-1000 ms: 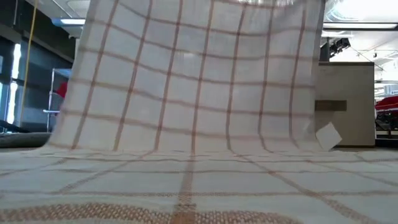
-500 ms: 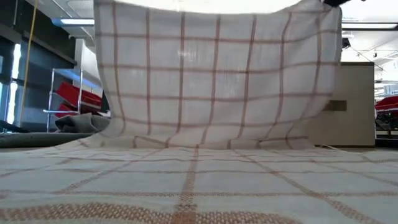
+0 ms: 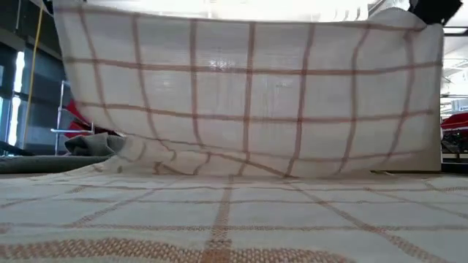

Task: Fold towel
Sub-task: Fold the white checkered towel

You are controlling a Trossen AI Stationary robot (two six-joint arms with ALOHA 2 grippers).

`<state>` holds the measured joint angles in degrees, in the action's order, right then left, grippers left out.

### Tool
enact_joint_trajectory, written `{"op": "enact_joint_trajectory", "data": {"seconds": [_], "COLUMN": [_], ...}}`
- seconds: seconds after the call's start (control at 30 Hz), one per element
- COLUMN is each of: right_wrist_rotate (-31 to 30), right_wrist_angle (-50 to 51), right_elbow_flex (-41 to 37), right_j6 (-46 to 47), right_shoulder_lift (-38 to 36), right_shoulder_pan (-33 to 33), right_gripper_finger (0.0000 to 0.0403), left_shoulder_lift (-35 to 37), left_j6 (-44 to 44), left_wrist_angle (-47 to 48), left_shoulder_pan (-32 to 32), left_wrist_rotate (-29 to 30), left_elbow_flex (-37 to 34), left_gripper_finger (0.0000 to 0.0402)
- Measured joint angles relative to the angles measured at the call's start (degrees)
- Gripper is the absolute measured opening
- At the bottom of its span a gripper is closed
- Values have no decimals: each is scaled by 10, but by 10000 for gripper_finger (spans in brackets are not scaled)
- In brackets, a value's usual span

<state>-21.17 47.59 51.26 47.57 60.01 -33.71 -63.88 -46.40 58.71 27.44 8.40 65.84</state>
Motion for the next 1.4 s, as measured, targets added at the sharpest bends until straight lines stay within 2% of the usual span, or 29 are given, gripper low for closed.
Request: {"op": "enact_joint_trajectory", "data": {"seconds": [0.1, 0.3, 0.5, 0.73, 0.9, 1.03, 1.27, 1.4], "right_wrist_rotate": [38, 108, 180, 259, 274, 286, 359, 361], "right_wrist_angle": [-56, -175, -243, -320, -351, -354, -355, -357], "right_elbow_flex": [-41, -110, -138, -138, -138, -138, -138, -137], "right_j6": [1, 0, -19, -31, -33, -35, -65, -77], "right_shoulder_lift": [0, 1, 35, 113, 136, 138, 138, 142], "right_shoulder_pan": [0, 0, 0, 0, 0, -1, -1, 0], "right_gripper_finger": [0, 0, 0, 0, 0, 0, 0, 0], "left_shoulder_lift": [-8, -30, -37, -38, -38, -43, -79, -111], "left_j6": [0, -8, -28, -61, -71, -72, -68, -49], "left_wrist_angle": [-25, -55, -126, -105, -113, -161, -198, -203], "left_shoulder_pan": [0, 6, 20, 34, 41, 51, 69, 71], "left_wrist_rotate": [-21, -125, -156, -197, -199, -202, -258, -282], "left_elbow_flex": [-18, -67, -118, -146, -145, -145, -145, -145], "left_gripper_finger": [14, 14, 14, 14, 14, 14, 14, 14]}}
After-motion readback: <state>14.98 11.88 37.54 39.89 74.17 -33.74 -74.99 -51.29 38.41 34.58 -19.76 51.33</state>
